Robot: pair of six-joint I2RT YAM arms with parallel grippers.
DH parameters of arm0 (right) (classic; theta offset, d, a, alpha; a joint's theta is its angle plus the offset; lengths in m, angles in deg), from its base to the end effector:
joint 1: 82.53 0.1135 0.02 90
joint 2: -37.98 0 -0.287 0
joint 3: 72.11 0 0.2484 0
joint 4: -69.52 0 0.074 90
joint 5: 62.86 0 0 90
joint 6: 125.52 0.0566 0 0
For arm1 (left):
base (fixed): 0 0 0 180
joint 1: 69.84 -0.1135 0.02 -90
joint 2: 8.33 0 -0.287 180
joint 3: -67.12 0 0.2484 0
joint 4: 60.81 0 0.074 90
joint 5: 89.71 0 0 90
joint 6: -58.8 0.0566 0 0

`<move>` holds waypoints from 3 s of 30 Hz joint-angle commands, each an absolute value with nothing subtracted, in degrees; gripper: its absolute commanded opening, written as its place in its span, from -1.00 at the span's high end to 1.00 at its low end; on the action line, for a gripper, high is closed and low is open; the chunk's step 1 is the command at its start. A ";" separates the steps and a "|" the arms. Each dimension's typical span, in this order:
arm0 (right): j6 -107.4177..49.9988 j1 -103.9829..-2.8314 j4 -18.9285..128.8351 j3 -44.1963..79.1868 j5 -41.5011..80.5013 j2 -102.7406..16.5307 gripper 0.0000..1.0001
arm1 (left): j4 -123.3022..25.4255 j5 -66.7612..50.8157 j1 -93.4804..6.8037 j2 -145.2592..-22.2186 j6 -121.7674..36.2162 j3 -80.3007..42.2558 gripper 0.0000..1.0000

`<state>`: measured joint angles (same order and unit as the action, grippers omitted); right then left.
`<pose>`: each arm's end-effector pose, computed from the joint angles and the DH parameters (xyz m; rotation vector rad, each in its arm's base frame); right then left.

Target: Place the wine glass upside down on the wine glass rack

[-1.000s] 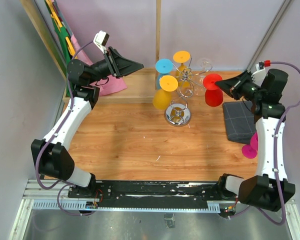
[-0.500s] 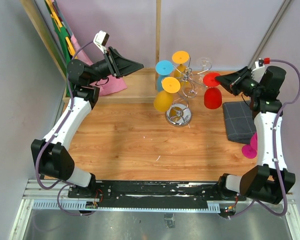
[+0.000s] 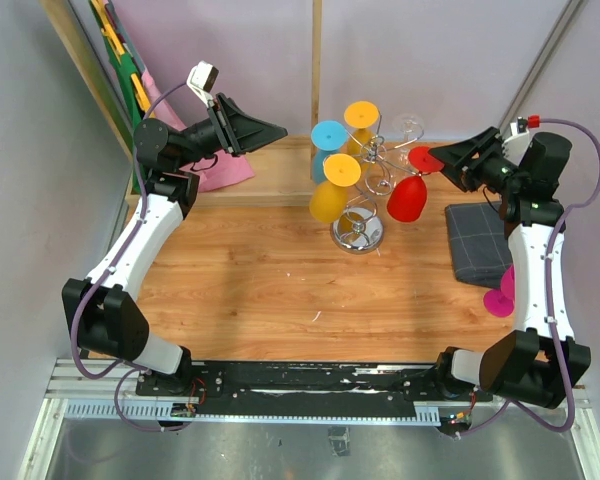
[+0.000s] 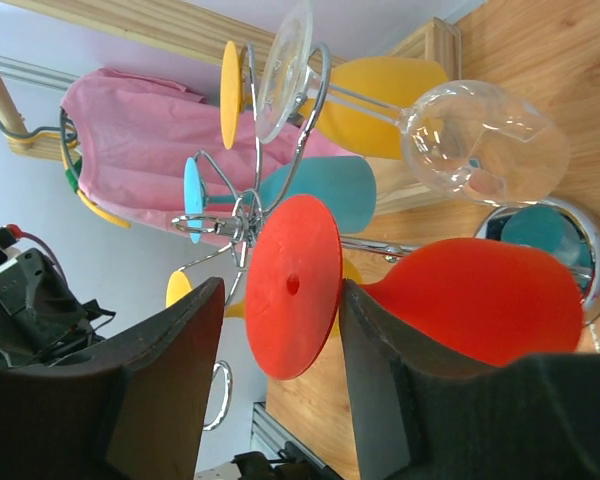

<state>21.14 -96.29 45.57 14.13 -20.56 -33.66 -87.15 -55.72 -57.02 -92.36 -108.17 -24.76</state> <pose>0.2825 -0.0261 0.4303 0.4680 1.7912 1.2513 0.3051 -0.1176 0.4922 0.3348 1.4448 -1.7889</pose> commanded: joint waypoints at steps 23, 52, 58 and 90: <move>-7.67 -101.80 14.53 28.16 8.48 -31.47 -0.19 | -69.20 -55.12 -56.87 -96.01 -92.18 -27.70 0.14; -24.56 -101.78 0.44 14.25 43.98 -22.13 -0.35 | -39.69 -37.38 -41.83 -91.63 -69.89 -30.91 0.16; -24.28 -102.11 0.87 12.20 45.04 -23.47 -0.36 | -41.16 -37.48 -40.93 -89.90 -71.56 -29.82 0.16; -23.40 -103.61 4.97 7.63 40.48 -33.01 0.04 | -41.18 -37.85 -39.60 -90.30 -70.39 -29.36 0.13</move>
<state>-23.75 -102.22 4.96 5.80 40.40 -32.61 -39.83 -37.69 -40.04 -90.66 -71.25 -29.42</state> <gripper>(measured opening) 0.516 0.433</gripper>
